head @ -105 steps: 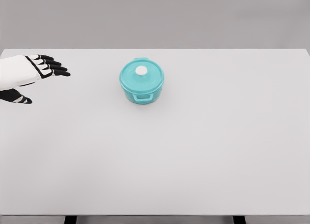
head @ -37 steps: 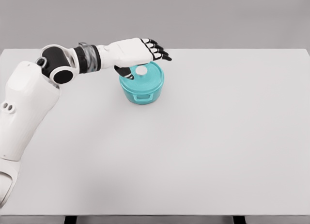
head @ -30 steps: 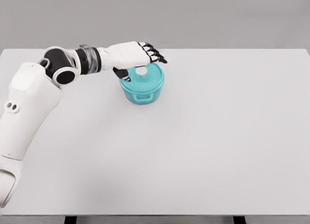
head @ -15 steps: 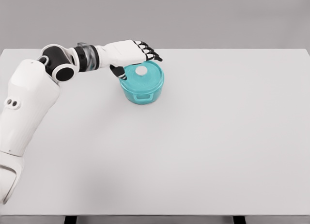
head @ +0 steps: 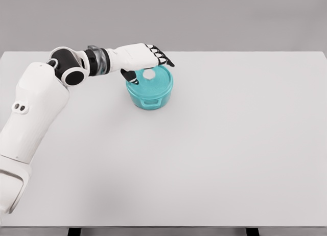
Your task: Open the lid of the pot with left arm
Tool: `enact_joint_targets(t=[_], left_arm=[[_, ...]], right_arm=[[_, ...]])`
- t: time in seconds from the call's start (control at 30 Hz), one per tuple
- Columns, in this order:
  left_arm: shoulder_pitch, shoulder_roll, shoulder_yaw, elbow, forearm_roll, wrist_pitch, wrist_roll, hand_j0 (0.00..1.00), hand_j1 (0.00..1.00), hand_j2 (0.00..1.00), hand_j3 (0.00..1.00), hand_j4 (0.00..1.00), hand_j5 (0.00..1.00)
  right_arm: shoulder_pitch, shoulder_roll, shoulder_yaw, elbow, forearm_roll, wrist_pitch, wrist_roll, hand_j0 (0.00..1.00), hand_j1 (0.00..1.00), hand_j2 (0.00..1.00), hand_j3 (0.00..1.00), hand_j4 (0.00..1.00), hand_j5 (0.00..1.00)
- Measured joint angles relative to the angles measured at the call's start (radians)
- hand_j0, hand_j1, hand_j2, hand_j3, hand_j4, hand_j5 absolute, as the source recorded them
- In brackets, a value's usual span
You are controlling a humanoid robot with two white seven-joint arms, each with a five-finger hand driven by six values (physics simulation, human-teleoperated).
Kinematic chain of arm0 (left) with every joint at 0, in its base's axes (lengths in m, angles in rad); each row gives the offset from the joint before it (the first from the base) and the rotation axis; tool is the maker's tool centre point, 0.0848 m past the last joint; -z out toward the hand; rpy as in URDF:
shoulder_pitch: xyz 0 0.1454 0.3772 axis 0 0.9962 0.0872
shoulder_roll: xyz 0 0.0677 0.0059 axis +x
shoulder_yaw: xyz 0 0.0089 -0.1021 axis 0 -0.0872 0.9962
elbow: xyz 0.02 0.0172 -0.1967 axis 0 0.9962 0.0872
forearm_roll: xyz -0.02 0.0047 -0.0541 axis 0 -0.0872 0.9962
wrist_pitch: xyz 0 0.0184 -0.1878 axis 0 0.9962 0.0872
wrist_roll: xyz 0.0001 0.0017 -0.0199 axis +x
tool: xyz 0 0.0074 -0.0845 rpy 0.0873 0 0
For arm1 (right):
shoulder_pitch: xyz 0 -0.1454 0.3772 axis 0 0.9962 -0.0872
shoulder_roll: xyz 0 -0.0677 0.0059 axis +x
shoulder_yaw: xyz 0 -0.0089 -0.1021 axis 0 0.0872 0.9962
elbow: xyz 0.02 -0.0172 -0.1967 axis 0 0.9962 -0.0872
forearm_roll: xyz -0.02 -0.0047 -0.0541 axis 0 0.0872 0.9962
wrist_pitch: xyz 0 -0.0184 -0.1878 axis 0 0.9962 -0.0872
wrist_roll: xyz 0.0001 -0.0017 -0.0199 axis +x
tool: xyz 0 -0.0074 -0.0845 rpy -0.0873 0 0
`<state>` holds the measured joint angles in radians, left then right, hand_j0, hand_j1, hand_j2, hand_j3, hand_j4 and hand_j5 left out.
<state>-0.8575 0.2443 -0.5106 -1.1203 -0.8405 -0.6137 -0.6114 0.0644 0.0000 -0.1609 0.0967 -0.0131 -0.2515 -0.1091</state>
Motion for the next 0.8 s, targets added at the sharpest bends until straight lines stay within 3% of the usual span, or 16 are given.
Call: enact_joint_targets(t=[0.23, 0.8], left_arm=[[-0.003, 0.001, 0.0, 0.0, 0.0, 0.0, 0.0, 0.85, 0.85, 0.85, 0.85, 0.85, 0.85], [-0.003, -0.005, -0.004, 0.002, -0.002, 0.0, 0.0, 0.85, 0.85, 0.85, 0.85, 0.85, 0.85]], right_arm=[[0.0, 0.0, 0.0, 0.0, 0.0, 0.0, 0.0, 1.0, 1.0, 1.0, 1.0, 1.0, 1.0], [0.0, 0.0, 0.0, 0.0, 0.0, 0.0, 0.0, 1.0, 1.0, 1.0, 1.0, 1.0, 1.0]])
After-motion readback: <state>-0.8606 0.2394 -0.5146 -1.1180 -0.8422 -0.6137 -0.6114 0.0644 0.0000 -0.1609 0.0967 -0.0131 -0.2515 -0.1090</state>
